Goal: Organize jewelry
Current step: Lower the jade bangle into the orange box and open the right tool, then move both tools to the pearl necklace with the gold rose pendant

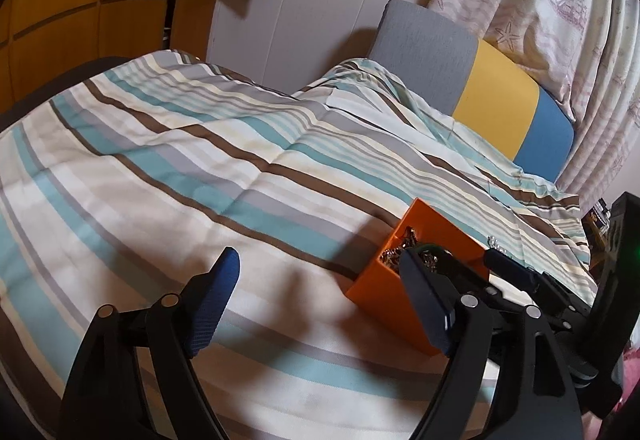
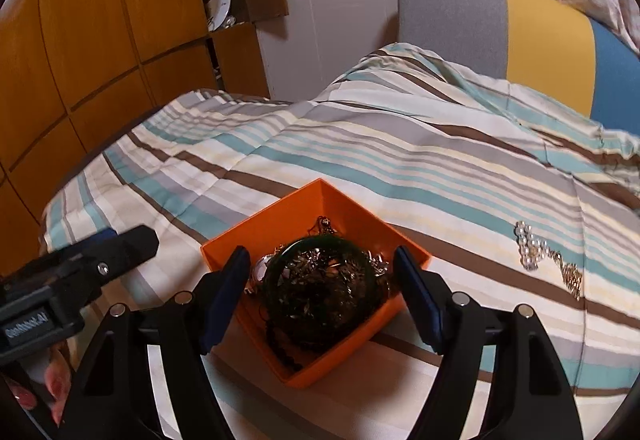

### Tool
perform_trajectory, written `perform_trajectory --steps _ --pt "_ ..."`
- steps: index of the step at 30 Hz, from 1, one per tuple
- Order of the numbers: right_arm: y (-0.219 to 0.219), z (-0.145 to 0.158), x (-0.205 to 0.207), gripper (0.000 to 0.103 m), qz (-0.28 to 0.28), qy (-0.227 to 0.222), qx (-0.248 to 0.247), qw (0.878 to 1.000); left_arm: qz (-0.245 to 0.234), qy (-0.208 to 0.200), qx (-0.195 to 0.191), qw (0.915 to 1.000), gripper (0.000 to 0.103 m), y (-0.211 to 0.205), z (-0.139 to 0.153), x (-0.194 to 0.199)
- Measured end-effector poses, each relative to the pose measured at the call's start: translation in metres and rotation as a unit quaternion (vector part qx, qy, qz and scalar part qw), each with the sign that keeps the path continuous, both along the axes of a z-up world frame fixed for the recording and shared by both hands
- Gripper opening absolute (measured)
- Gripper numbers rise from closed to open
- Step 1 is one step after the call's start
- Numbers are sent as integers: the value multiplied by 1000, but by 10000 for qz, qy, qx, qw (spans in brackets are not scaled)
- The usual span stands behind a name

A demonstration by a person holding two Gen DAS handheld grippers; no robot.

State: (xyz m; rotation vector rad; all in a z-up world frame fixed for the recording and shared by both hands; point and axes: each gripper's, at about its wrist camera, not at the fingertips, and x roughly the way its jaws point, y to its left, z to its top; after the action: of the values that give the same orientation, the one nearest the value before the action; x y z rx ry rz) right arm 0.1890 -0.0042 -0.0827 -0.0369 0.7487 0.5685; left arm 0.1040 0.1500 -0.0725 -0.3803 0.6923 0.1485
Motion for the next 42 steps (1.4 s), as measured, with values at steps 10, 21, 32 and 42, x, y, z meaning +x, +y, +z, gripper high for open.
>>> perform_trajectory --steps 10,21,32,42 --pt "-56 11 -11 74 -584 147 473 9971 -201 10 47 9998 81 -18 6 2" --pt "-136 -11 -17 75 -1355 426 406 9890 -935 -5 243 9953 91 -80 10 6" --pt "-206 -29 3 60 -1910 628 386 9788 -1686 -16 557 9841 91 -148 11 24" --pt "-209 -39 71 53 -1805 636 57 9815 -1816 134 698 9808 91 -174 7 51"
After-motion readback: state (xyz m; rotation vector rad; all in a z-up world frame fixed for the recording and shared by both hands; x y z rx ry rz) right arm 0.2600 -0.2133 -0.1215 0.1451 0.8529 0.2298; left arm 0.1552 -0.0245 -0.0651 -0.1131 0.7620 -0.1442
